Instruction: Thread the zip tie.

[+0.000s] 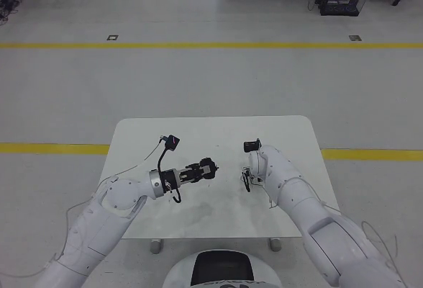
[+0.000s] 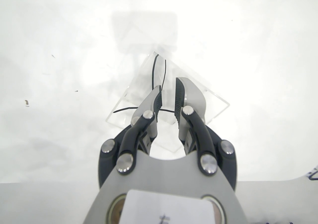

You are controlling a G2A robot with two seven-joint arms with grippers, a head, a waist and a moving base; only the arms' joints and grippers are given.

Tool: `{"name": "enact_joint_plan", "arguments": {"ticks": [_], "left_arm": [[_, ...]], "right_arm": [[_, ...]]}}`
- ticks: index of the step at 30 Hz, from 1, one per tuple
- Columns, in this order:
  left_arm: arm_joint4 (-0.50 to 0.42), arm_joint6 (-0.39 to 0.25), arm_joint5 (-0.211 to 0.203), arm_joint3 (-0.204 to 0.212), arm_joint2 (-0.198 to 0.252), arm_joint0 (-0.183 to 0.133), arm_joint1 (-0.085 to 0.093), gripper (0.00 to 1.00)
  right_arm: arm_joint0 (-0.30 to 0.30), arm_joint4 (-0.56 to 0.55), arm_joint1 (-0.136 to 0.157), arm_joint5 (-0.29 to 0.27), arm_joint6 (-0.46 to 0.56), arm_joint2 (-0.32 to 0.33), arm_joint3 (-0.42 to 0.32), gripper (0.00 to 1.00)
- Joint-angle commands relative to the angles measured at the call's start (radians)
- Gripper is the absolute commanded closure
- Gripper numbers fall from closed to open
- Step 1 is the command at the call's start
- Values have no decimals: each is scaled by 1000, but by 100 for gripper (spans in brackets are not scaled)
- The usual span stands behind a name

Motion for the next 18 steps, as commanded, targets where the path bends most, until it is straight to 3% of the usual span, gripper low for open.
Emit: {"name": "enact_joint_plan", "arguments": {"ticks": [1, 18], "left_arm": [[0, 0, 0, 0, 0, 0, 0, 100], [0, 0, 0, 0, 0, 0, 0, 100]], "right_arm": [[5, 5, -3, -4, -5, -2, 12, 86], [47, 36, -31, -18, -53, -22, 117, 89]]}}
